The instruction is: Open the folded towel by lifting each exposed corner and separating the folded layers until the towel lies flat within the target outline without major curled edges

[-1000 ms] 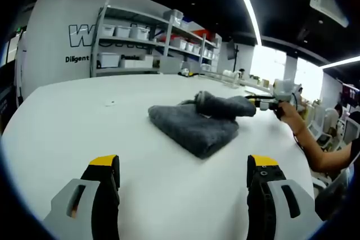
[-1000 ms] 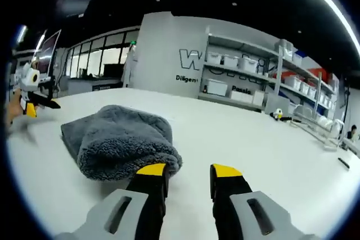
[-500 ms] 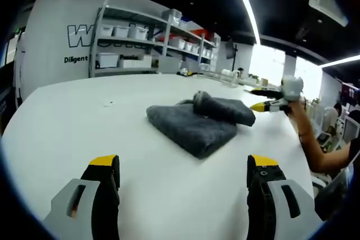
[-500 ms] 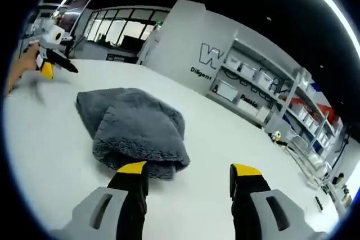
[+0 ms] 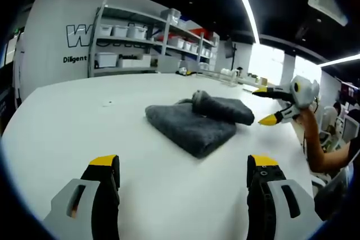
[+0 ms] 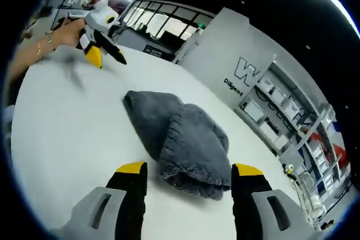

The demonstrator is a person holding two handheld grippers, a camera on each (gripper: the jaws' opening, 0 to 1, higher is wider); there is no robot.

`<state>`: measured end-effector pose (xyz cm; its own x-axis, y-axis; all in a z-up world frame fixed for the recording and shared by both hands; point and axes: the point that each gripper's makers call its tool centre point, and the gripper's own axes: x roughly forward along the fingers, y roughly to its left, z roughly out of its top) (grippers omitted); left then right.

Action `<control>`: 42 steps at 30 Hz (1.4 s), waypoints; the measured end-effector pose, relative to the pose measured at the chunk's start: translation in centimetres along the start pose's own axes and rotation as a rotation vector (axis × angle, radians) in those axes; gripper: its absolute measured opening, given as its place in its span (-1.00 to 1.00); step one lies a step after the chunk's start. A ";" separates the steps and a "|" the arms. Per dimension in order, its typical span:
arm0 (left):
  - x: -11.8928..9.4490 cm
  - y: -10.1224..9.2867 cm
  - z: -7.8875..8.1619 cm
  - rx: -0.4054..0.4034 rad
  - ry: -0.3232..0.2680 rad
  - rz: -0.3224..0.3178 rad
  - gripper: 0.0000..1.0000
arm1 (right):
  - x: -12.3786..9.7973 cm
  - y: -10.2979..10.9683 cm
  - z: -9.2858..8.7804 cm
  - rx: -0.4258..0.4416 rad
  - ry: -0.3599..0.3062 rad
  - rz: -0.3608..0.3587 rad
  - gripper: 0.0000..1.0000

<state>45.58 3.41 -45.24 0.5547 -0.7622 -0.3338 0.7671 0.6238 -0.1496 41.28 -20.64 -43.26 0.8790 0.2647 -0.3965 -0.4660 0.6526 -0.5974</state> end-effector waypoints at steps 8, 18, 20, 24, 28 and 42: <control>-0.1 -0.2 0.0 -0.001 -0.004 -0.001 0.84 | 2.5 2.0 0.5 -0.180 0.013 0.044 -0.27; -0.1 0.4 0.3 -0.001 -0.001 0.000 0.84 | 3.2 1.6 -0.8 -0.169 0.054 0.054 -0.68; -0.1 0.5 0.4 0.001 0.001 0.000 0.84 | 3.1 1.5 -0.6 -0.147 0.032 0.062 -0.80; 0.0 0.6 0.4 0.001 0.002 -0.001 0.84 | 2.9 1.0 0.0 -0.124 -0.006 0.057 -0.88; 0.0 0.6 0.4 0.000 0.004 -0.001 0.84 | 2.8 0.9 0.4 -0.073 -0.040 0.071 -0.90; -0.1 0.5 0.2 -0.001 0.007 0.001 0.84 | 0.9 -4.7 2.8 0.156 -0.163 -0.009 -0.94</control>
<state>46.02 3.76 -45.12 0.5534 -0.7601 -0.3406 0.7661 0.6250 -0.1498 44.58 -21.46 -38.85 0.8938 0.3610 -0.2661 -0.4476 0.7544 -0.4802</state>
